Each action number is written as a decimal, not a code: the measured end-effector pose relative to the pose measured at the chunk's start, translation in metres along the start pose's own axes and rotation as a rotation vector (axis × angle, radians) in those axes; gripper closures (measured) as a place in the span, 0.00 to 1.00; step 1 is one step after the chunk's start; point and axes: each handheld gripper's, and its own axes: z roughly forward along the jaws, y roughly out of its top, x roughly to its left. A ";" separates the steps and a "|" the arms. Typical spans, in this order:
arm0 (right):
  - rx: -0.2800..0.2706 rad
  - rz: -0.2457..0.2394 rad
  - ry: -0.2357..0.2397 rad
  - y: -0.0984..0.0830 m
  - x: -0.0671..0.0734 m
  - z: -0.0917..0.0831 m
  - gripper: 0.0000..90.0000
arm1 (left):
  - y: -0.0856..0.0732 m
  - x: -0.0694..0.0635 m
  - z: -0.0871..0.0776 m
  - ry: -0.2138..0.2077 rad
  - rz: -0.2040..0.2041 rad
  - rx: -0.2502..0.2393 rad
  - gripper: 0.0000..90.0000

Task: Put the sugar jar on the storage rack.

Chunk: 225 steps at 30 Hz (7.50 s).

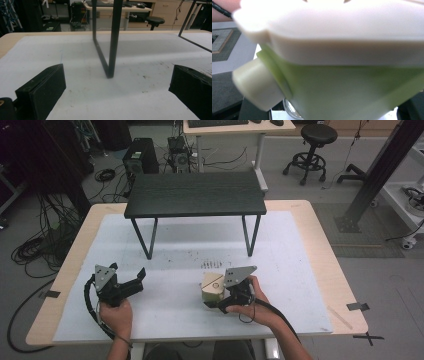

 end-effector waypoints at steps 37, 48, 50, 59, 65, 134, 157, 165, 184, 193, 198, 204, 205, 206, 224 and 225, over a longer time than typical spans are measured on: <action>0.011 -0.005 0.002 0.002 0.001 -0.001 0.33 | 0.000 0.000 0.000 -0.001 0.001 -0.004 0.01; 0.001 0.009 -0.001 0.009 0.001 -0.009 0.33 | 0.000 0.000 0.000 -0.002 0.003 -0.007 0.01; -0.007 0.012 -0.001 0.014 0.001 -0.013 0.33 | 0.000 0.000 -0.001 -0.001 0.002 -0.006 0.01; -0.018 0.019 0.001 0.053 -0.002 -0.041 0.33 | 0.000 0.000 -0.001 -0.004 -0.002 -0.011 0.01; -0.050 -0.016 0.005 0.095 -0.002 -0.067 0.33 | 0.000 0.000 -0.001 -0.005 -0.001 -0.011 0.01; -0.032 0.147 -0.215 0.263 -0.173 0.001 0.33 | 0.000 0.000 -0.002 -0.008 0.016 -0.013 0.01; -0.041 0.137 -0.219 0.254 -0.173 0.006 0.33 | 0.000 0.000 -0.002 -0.003 0.015 -0.013 0.01; -0.039 0.137 -0.218 0.254 -0.173 0.007 0.33 | 0.000 0.000 -0.002 -0.004 0.017 -0.014 0.01; -0.033 0.135 -0.216 0.255 -0.174 0.007 0.33 | 0.000 -0.001 -0.002 -0.003 0.014 -0.012 0.01; -0.032 0.133 -0.214 0.255 -0.174 0.007 0.33 | 0.000 -0.001 -0.002 -0.003 0.015 -0.012 0.01; -0.033 0.134 -0.214 0.255 -0.174 0.007 0.33 | 0.000 -0.001 -0.002 -0.002 0.015 -0.012 0.01; -0.032 0.134 -0.214 0.255 -0.174 0.007 0.33 | 0.000 -0.001 -0.002 -0.002 0.014 -0.012 0.01; -0.032 0.133 -0.214 0.255 -0.174 0.007 0.33 | 0.000 0.000 -0.002 -0.002 0.016 -0.011 0.01; -0.032 0.133 -0.214 0.255 -0.174 0.007 0.33 | 0.000 -0.001 -0.002 -0.002 0.015 -0.011 0.01; -0.029 0.131 -0.211 0.255 -0.174 0.006 0.33 | 0.000 0.000 -0.002 -0.002 0.015 -0.011 0.01; -0.029 0.130 -0.211 0.255 -0.174 0.007 0.33 | 0.000 0.000 -0.002 -0.002 0.017 -0.012 0.01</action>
